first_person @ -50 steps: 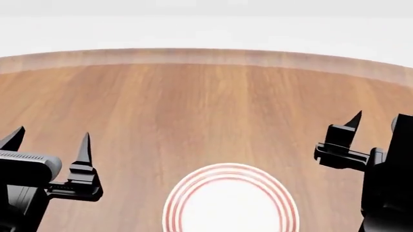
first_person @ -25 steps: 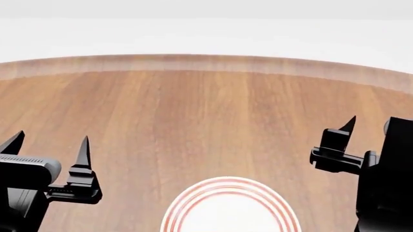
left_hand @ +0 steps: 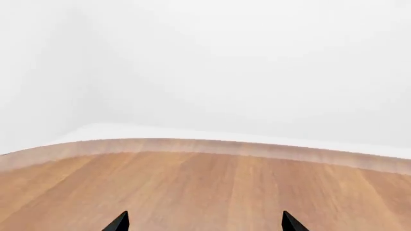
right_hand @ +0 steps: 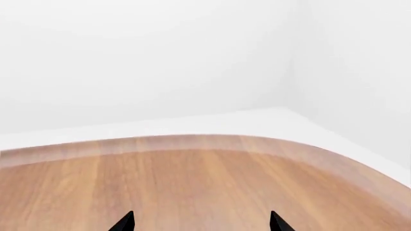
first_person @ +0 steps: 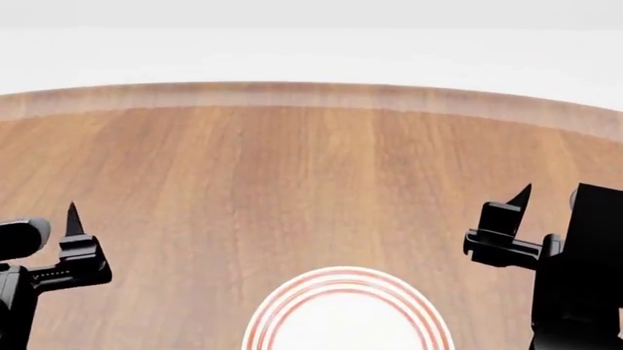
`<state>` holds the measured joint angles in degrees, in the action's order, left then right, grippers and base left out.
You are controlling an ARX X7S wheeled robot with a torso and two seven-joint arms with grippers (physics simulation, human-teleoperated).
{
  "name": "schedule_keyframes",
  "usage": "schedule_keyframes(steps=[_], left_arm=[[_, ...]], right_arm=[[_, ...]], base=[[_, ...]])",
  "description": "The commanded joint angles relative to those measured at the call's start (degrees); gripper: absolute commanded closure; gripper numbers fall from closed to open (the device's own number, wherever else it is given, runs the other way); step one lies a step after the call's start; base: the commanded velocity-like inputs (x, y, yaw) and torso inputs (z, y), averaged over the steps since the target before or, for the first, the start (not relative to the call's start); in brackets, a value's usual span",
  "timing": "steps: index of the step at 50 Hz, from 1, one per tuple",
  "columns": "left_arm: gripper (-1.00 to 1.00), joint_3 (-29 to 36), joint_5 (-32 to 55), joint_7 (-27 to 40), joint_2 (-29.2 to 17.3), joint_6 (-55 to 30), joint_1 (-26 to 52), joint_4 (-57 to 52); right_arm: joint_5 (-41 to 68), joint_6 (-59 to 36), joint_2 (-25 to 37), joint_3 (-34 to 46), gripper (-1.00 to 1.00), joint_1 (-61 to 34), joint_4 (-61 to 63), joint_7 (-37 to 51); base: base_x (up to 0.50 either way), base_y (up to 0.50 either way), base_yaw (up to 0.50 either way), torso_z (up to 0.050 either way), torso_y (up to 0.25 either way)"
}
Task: Pick up the red mug and put it on the plate
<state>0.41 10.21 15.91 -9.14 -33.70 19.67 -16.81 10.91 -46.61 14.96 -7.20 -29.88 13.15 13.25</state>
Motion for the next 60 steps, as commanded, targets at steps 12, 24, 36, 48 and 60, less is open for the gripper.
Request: schedule_keyframes(steps=[12, 24, 36, 48, 60], left_arm=[[-1.00, -7.2, -1.8, 12.2, 3.0, -0.5, -0.8, 6.6], [-1.00, -8.3, -0.4, 14.4, 3.5, -2.9, -0.7, 8.1], [-1.00, -8.8, 1.2, 14.9, 3.1, -5.0, 0.5, 13.2], [-1.00, -9.1, 2.1, 14.6, 2.7, -3.7, 1.6, 19.4], [-1.00, -8.5, 2.6, 14.2, 2.1, -2.7, 3.2, 23.7]], right_arm=[[0.2, 2.2, -0.1, 0.2, -1.00, 0.7, -2.7, 0.2], [0.4, 3.4, -0.2, 0.3, -1.00, 1.1, -4.1, 0.2], [0.3, 4.2, -0.3, 1.0, -1.00, 1.0, -5.6, 0.2], [0.5, 4.4, -0.2, 1.4, -1.00, 0.9, -6.4, 0.4], [0.6, 5.2, -0.2, 1.5, -1.00, 0.9, -7.4, 0.5]], base=[[0.00, 0.00, 0.00, 0.000, 0.000], [0.00, 0.00, 0.00, 0.000, 0.000], [0.00, 0.00, 0.00, 0.000, 0.000], [0.00, 0.00, 0.00, 0.000, 0.000], [0.00, 0.00, 0.00, 0.000, 0.000]])
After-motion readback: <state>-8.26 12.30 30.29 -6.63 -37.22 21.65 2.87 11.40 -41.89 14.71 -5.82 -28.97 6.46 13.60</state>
